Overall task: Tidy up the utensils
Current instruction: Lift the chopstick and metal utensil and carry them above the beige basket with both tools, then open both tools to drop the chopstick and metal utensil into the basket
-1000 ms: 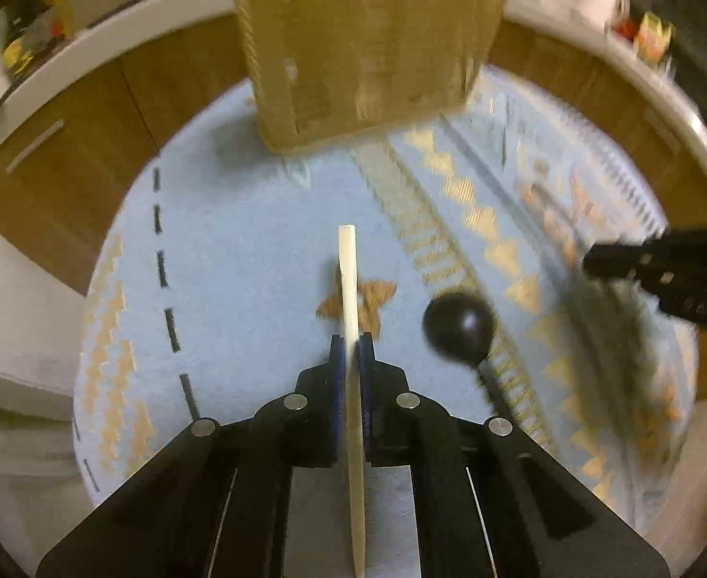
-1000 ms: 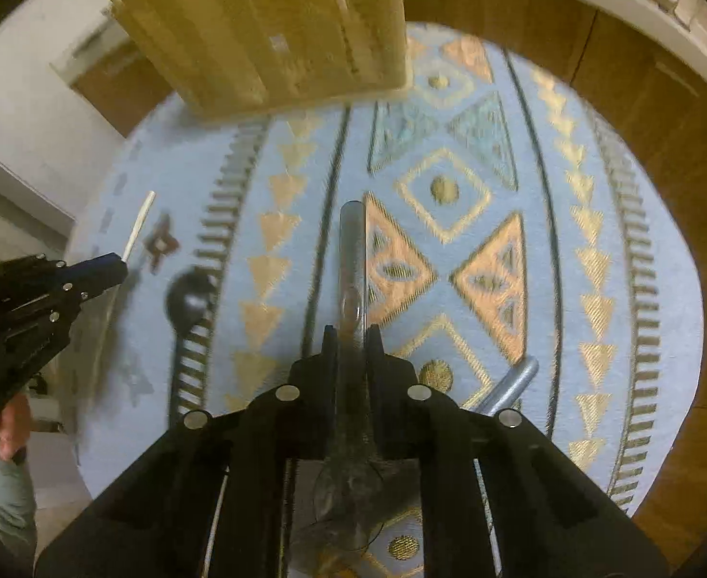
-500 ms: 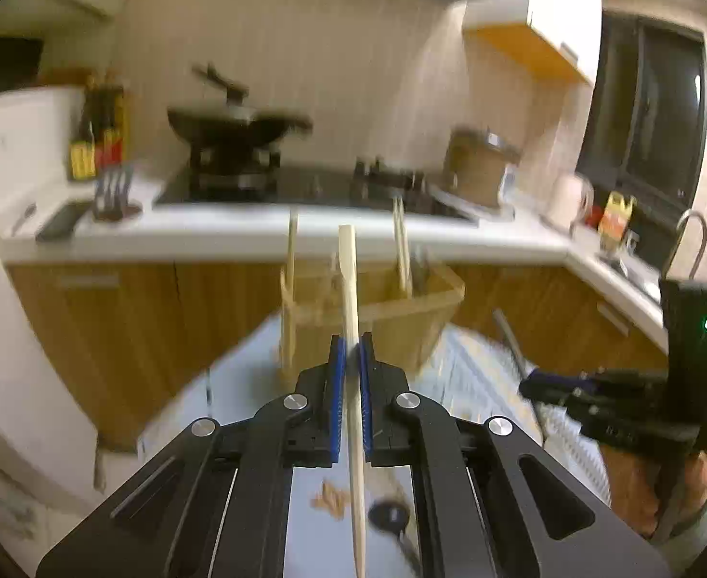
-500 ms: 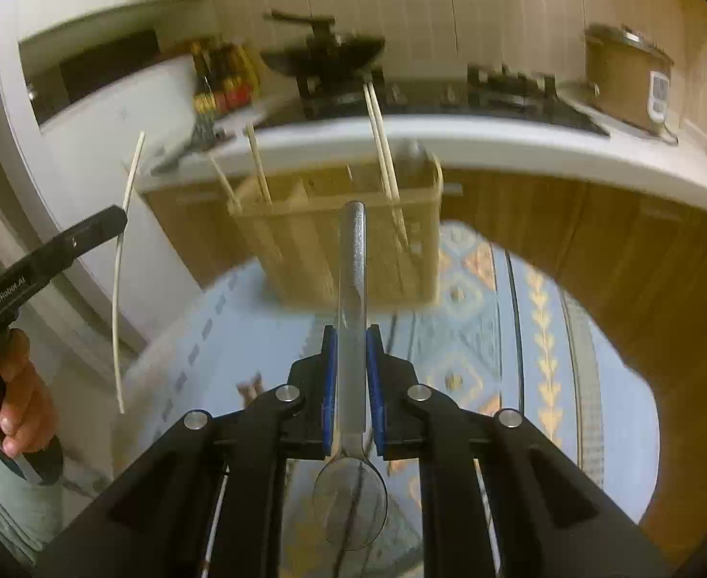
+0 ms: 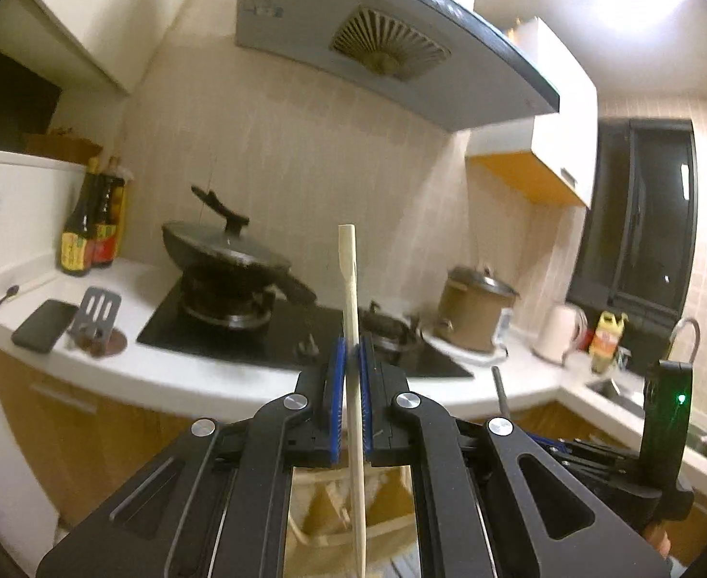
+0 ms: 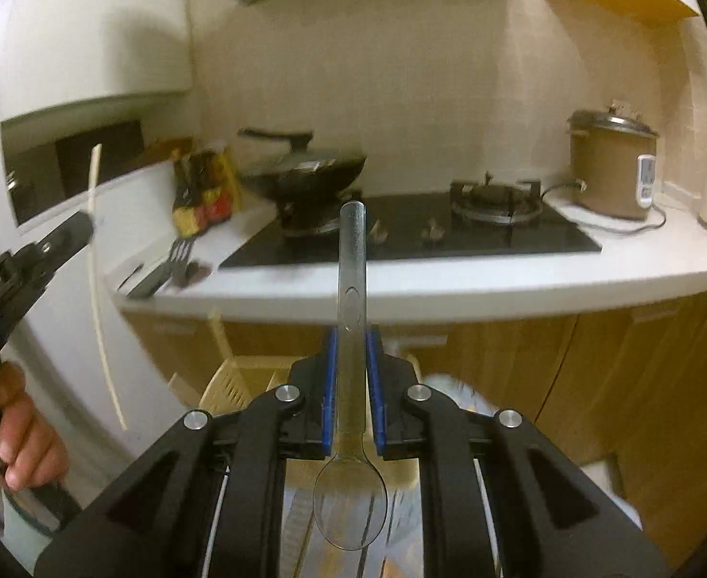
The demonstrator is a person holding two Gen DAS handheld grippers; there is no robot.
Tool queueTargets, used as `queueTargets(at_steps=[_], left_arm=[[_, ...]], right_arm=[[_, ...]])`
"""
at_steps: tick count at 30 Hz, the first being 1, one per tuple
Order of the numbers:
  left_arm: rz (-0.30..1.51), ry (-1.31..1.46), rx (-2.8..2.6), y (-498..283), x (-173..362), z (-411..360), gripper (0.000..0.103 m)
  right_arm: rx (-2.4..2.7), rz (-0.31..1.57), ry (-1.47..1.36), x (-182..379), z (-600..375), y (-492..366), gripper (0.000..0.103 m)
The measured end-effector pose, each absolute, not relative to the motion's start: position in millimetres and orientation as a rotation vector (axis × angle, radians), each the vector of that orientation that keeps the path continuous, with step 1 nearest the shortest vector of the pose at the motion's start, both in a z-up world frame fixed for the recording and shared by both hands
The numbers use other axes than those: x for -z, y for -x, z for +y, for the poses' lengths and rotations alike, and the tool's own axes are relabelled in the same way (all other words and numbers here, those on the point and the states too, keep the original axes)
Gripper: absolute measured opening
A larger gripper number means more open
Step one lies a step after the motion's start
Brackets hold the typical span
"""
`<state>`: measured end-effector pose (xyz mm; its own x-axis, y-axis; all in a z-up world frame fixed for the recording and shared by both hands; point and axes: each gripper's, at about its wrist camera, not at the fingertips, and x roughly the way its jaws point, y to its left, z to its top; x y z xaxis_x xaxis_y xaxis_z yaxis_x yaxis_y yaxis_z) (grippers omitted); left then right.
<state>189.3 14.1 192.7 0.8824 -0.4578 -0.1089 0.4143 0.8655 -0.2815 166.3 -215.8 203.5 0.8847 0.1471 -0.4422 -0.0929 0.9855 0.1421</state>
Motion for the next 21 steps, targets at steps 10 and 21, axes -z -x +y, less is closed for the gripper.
queueTargets(at_steps=[10,21], left_arm=[[0.167,0.323,0.449,-262.0,-167.1,13.5,0.004],[0.167,0.226,0.345,-277.2,-120.8,-3.8,0.004]], right_arm=[[-0.076,0.377,-0.063,-185.1,-213.9,-227.5,0.010],[-0.077,0.307,-0.033,-153.0,-208.9,-243.1,0.010]])
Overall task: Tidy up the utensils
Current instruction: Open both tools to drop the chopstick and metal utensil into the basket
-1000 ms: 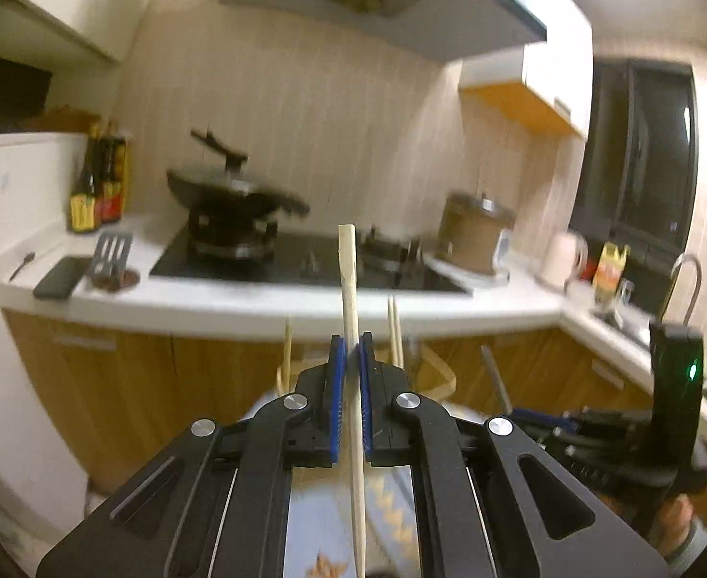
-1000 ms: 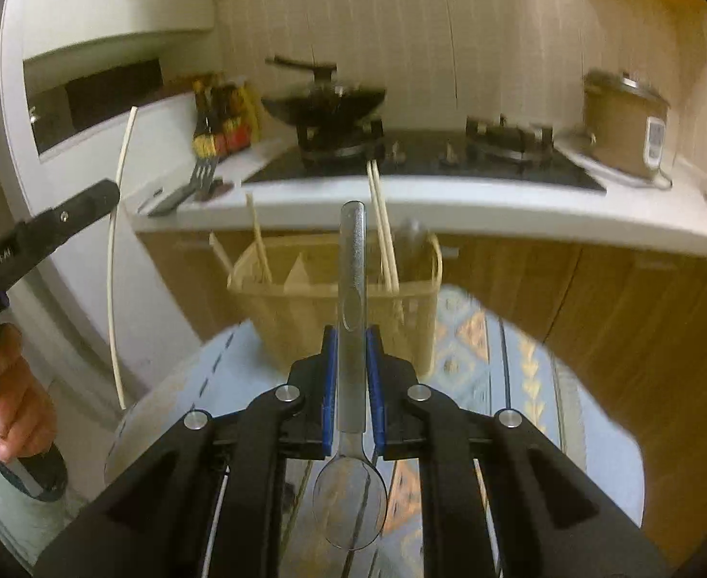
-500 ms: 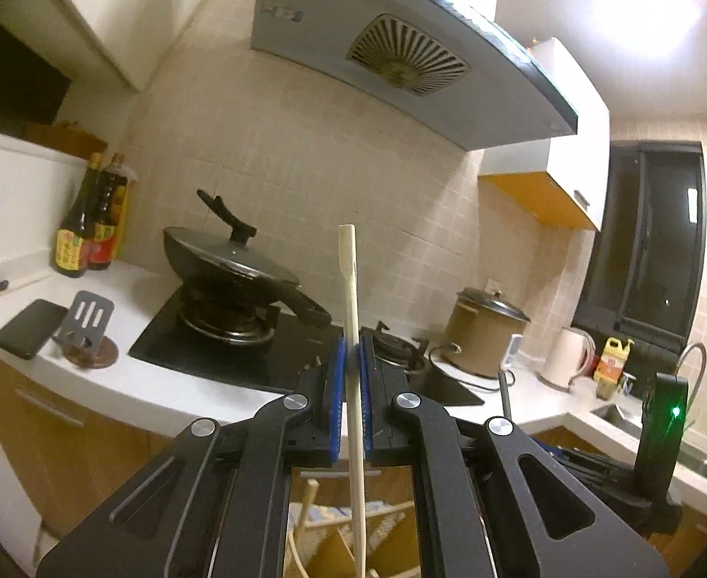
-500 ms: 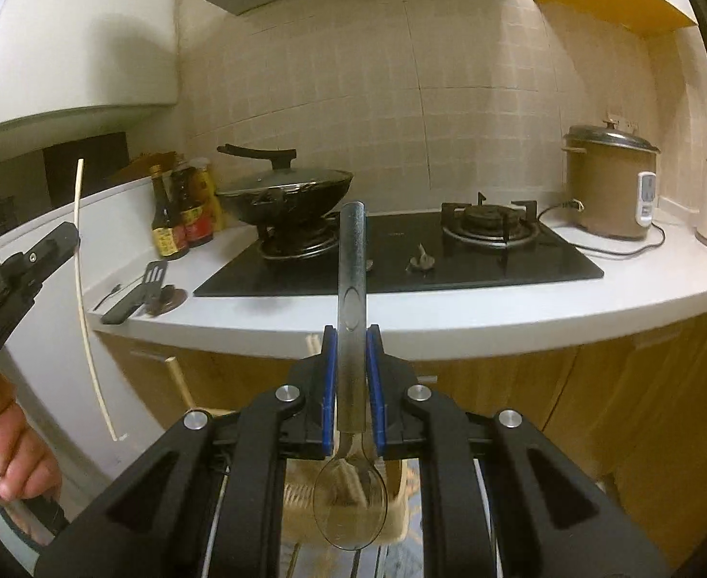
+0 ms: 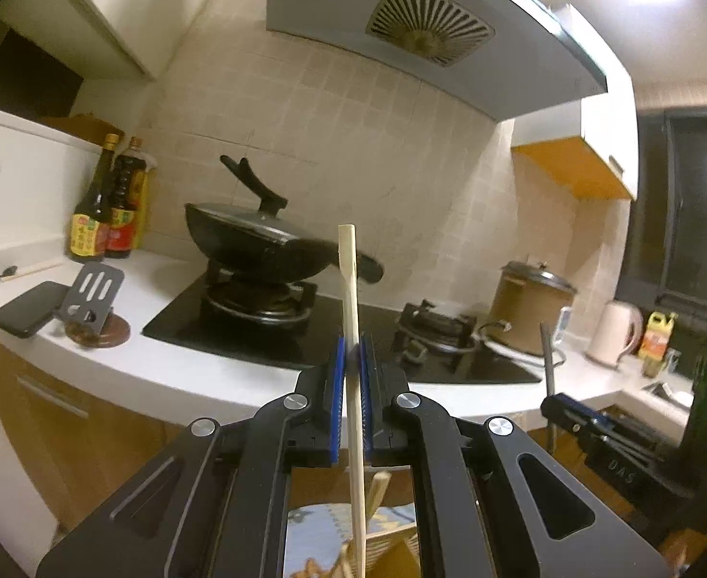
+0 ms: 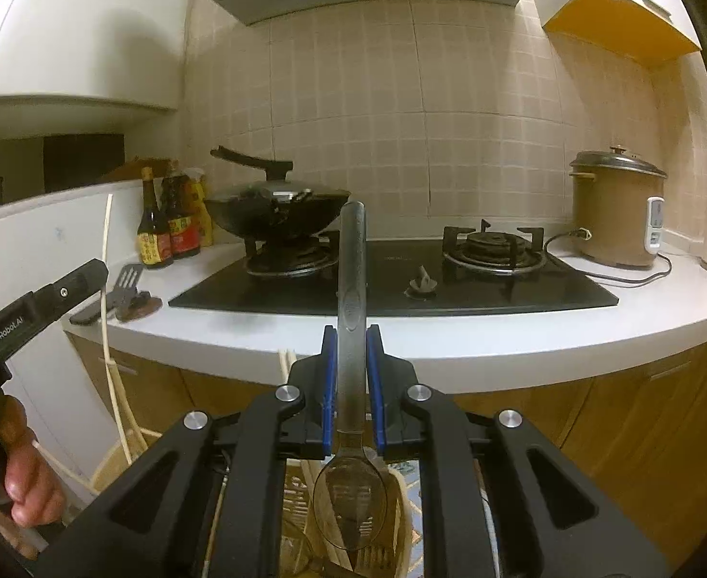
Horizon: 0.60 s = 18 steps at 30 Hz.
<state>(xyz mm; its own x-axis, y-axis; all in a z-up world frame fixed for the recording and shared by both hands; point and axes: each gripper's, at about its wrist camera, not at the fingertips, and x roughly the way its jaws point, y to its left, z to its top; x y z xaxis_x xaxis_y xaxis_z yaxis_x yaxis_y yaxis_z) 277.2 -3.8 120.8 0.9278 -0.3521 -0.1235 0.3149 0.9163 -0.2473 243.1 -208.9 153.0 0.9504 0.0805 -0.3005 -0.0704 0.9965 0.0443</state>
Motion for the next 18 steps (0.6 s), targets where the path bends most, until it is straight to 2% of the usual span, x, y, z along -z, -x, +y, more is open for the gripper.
queueTargets(at_steps=[18], left_arm=[[0.238,0.160,0.380,-256.1,-92.2,-5.2,0.005]], right_arm=[[-0.109,0.289,0.012,-128.7,-214.6,-194.0,0.012]])
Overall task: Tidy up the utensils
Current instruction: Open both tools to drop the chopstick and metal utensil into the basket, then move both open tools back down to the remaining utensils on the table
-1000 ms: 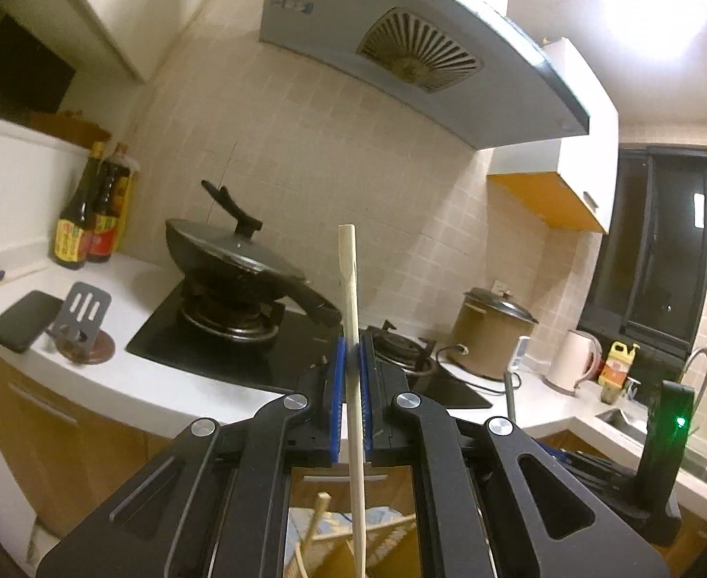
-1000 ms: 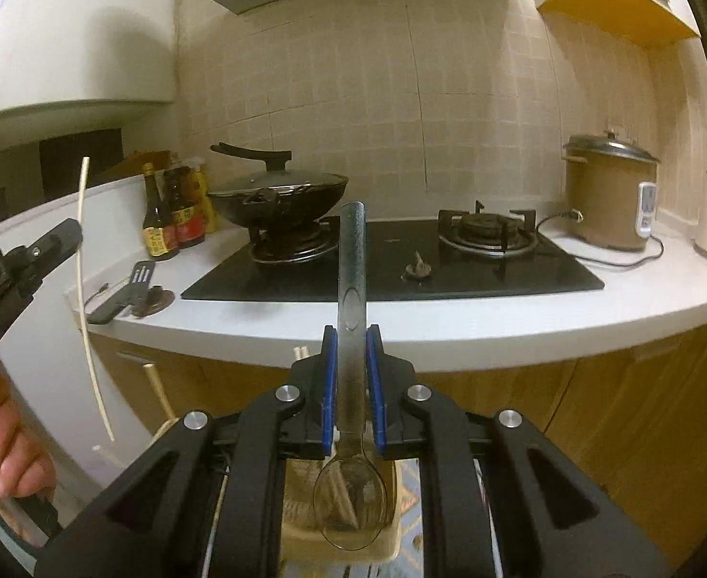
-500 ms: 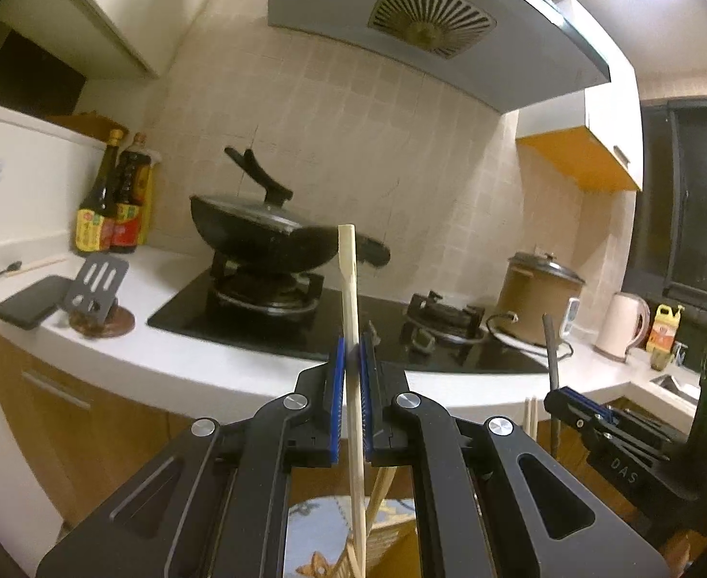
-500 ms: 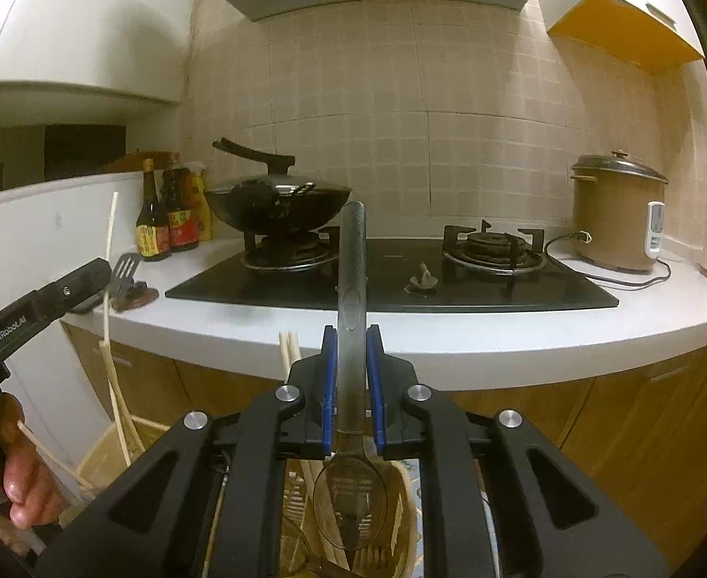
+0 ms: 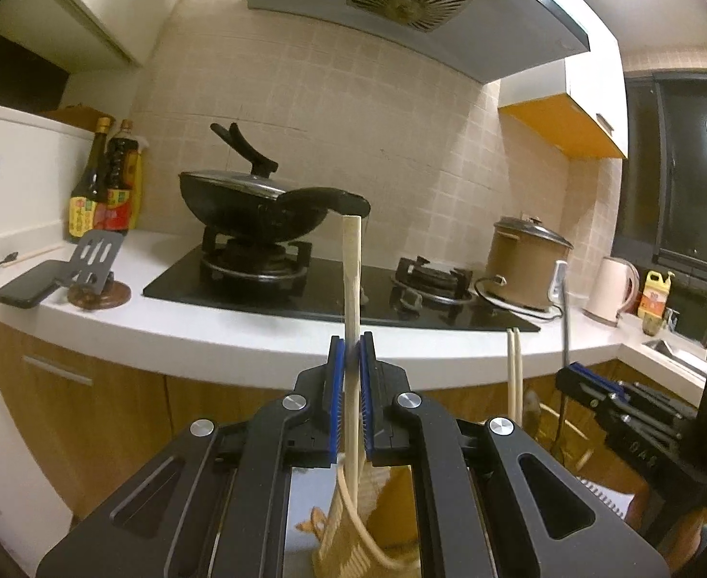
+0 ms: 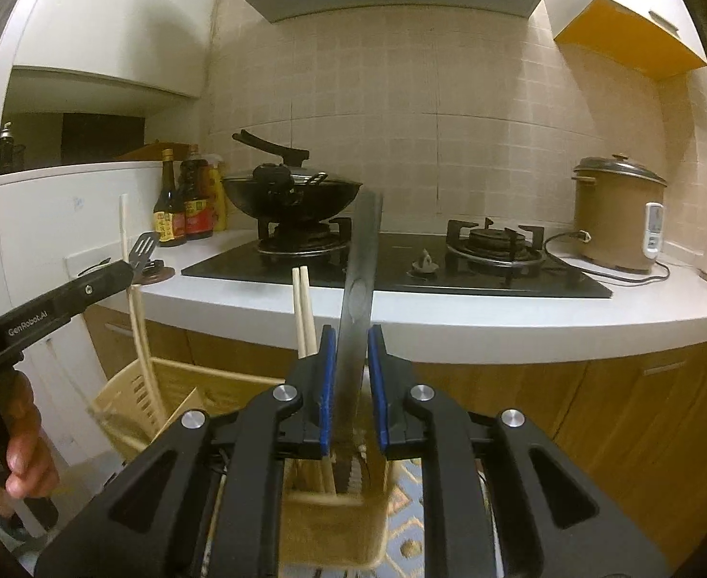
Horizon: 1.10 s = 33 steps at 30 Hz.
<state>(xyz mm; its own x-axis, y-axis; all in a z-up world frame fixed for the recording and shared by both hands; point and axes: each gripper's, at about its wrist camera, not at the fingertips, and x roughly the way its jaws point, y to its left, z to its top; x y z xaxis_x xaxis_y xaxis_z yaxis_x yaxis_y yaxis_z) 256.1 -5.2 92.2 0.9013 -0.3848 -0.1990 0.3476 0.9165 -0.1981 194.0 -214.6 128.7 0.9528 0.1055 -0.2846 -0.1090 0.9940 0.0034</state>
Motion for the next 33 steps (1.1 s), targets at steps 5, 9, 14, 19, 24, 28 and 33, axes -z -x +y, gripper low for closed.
queueTargets(at_steps=[5,9,14,19,24,28,33], left_arm=[[0.254,0.161,0.386,-241.6,-92.6,5.4,0.014],[0.268,0.171,0.384,-233.8,-93.4,12.0,0.017],[0.282,0.170,0.390,-222.3,-98.6,22.3,0.023],[0.275,0.177,0.383,-207.3,-104.7,31.6,0.035],[0.304,0.156,0.384,-199.6,-105.5,31.0,0.035],[0.323,0.139,0.380,-198.6,-102.1,29.7,0.035],[0.348,0.131,0.378,-205.0,-96.4,28.7,0.035]], right_arm=[[-0.130,0.307,0.032,-135.5,-213.4,-172.6,0.012],[-0.128,0.336,0.060,-134.4,-209.2,-161.0,0.012],[-0.128,0.382,0.034,-137.6,-215.6,-155.0,0.012],[-0.149,0.471,-0.084,-144.9,-235.8,-174.3,0.029],[-0.207,0.602,-0.296,-145.4,-268.4,-228.8,0.049],[-0.207,0.667,-0.454,-141.6,-289.5,-265.8,0.049],[-0.232,0.746,-0.524,-133.8,-289.1,-301.9,0.049]])
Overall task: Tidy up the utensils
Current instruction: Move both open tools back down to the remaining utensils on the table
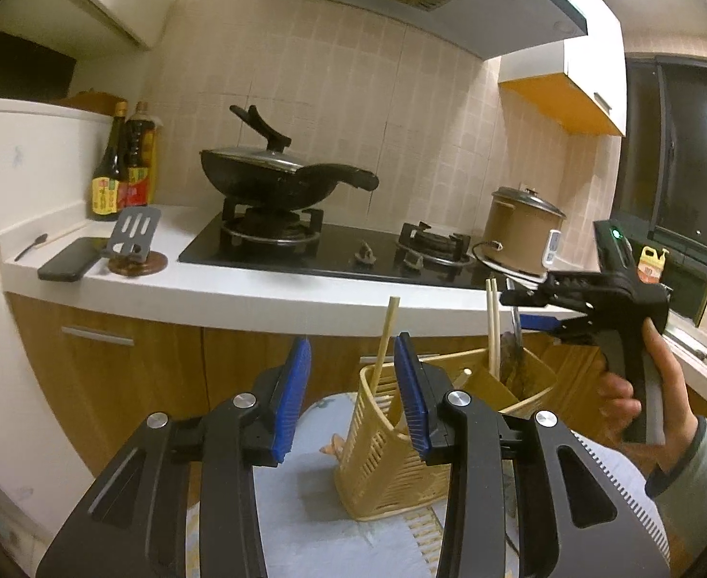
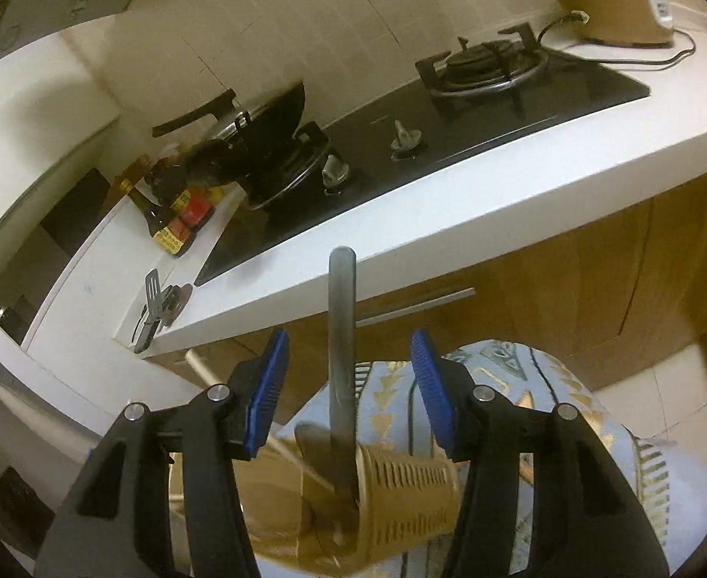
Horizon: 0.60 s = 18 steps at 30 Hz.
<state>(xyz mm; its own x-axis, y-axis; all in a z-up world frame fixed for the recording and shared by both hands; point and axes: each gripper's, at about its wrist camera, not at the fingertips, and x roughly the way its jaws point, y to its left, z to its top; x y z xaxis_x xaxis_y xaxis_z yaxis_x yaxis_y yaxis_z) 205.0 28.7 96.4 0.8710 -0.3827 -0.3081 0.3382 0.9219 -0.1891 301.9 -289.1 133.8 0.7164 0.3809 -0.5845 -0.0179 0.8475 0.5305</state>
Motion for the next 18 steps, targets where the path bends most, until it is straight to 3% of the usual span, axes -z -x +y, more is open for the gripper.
queueTargets(at_steps=[1,2,4,18], left_arm=[[0.352,0.130,0.379,-206.4,-95.3,28.7,0.035],[0.354,0.129,0.379,-207.5,-94.3,28.9,0.035],[0.358,0.122,0.375,-208.7,-92.2,28.5,0.035],[0.391,0.141,0.363,-203.9,-78.1,33.7,0.035]], right_arm=[[-0.236,0.742,-0.511,-135.2,-286.7,-303.4,0.044],[-0.240,0.739,-0.494,-137.0,-283.5,-304.8,0.025],[-0.250,0.735,-0.439,-141.3,-276.3,-304.4,0.010],[-0.122,0.353,-0.074,-189.7,-228.6,-229.1,0.005]])
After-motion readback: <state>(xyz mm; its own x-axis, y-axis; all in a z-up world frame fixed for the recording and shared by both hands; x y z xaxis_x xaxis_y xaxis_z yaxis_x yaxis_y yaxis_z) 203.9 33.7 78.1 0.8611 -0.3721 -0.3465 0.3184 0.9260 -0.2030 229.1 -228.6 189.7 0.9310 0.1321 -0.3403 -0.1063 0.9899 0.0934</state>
